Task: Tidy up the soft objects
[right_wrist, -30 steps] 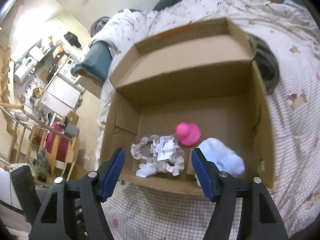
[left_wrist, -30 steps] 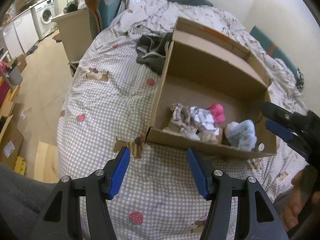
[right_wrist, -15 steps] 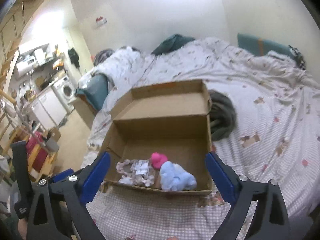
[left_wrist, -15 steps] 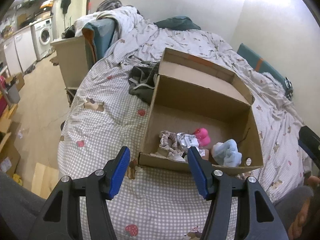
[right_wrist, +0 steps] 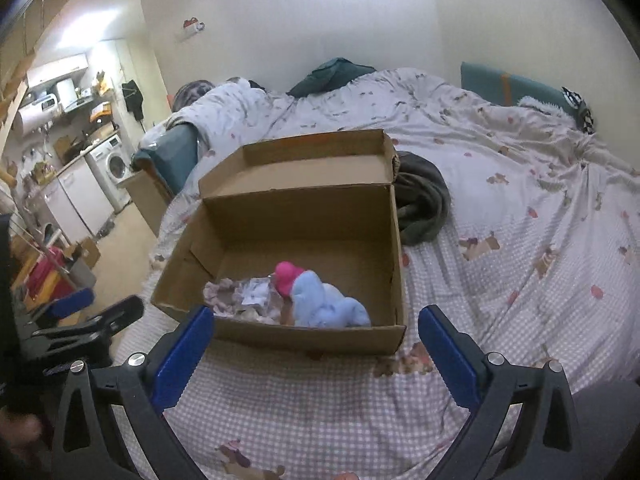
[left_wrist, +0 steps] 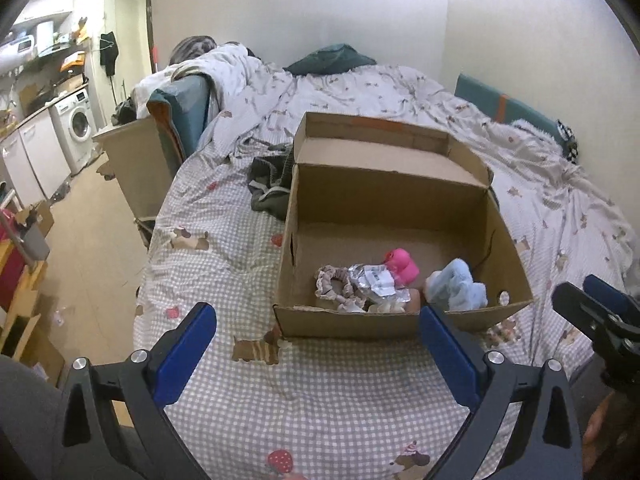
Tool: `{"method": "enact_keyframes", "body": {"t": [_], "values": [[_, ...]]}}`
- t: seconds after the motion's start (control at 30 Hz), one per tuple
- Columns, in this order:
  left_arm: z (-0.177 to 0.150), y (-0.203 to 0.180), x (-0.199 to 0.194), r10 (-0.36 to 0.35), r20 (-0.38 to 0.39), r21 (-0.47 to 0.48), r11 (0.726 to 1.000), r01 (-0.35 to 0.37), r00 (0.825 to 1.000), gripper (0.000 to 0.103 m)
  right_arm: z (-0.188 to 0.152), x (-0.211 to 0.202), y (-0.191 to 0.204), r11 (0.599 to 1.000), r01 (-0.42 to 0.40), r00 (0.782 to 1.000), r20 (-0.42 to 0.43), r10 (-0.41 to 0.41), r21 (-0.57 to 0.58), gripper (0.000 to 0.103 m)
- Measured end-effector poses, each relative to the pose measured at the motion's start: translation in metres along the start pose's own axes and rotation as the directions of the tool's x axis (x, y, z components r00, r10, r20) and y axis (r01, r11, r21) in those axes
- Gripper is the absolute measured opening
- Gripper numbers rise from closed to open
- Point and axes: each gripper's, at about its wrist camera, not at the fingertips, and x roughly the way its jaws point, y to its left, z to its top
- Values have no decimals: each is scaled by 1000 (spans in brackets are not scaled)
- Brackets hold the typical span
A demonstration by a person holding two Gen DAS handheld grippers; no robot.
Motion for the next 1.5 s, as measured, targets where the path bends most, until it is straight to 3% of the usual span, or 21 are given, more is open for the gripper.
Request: {"method": "enact_keyframes", "body": {"t": [1.5], "values": [[-4,-3,8,-9,-26,-10,1000,9,1000,101,-2,17,2,999,42,999,-10,-42,-22,103]]}}
